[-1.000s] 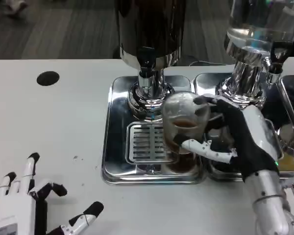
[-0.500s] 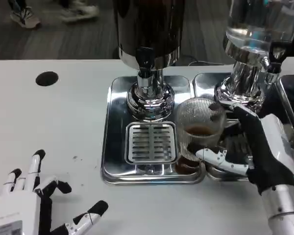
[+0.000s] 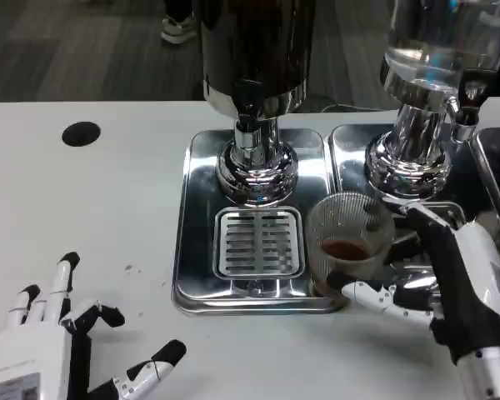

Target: Grasp the cup under the faucet to collect the drink, then remove the cup.

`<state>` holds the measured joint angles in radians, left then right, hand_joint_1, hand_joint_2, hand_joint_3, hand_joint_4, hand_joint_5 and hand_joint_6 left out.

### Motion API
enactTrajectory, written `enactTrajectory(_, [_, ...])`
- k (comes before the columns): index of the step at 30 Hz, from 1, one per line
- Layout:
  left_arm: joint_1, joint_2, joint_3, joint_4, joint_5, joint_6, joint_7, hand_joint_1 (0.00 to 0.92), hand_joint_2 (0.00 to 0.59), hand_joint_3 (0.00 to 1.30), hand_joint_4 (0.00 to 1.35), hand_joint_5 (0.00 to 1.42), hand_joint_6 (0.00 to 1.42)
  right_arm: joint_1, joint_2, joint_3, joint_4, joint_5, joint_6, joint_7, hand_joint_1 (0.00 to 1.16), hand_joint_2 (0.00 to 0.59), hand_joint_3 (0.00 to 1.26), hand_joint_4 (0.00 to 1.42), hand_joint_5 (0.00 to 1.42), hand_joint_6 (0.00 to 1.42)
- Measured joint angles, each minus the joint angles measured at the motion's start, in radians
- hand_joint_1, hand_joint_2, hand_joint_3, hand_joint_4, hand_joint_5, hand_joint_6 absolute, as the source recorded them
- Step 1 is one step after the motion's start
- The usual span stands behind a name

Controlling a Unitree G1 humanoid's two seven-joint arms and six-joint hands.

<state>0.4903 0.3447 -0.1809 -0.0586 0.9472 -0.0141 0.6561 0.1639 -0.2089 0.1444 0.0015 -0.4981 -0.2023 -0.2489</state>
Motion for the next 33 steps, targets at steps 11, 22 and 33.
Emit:
enactTrajectory(11, [-0.011,0.0,0.002,0.033,-0.002,-0.017,0.002,0.0,0.083,0.63,0.01,0.22,0.14,0.071,-0.028,0.0,-0.03,-0.021,-0.014,0.005,0.85,0.186,0.71,0.81,0.66,0.51])
enactTrajectory(22, [-0.017,-0.002,0.002,0.037,-0.002,-0.018,0.002,0.0,0.083,0.63,0.01,0.22,0.13,0.129,-0.027,-0.01,-0.048,-0.018,-0.053,0.004,0.85,0.186,0.71,0.81,0.66,0.51])
enactTrajectory(33, [-0.022,-0.003,-0.012,0.037,0.009,-0.009,0.002,0.0,0.084,0.63,0.0,0.22,0.14,0.173,-0.032,-0.037,-0.066,-0.009,-0.086,0.003,0.85,0.186,0.71,0.81,0.66,0.51])
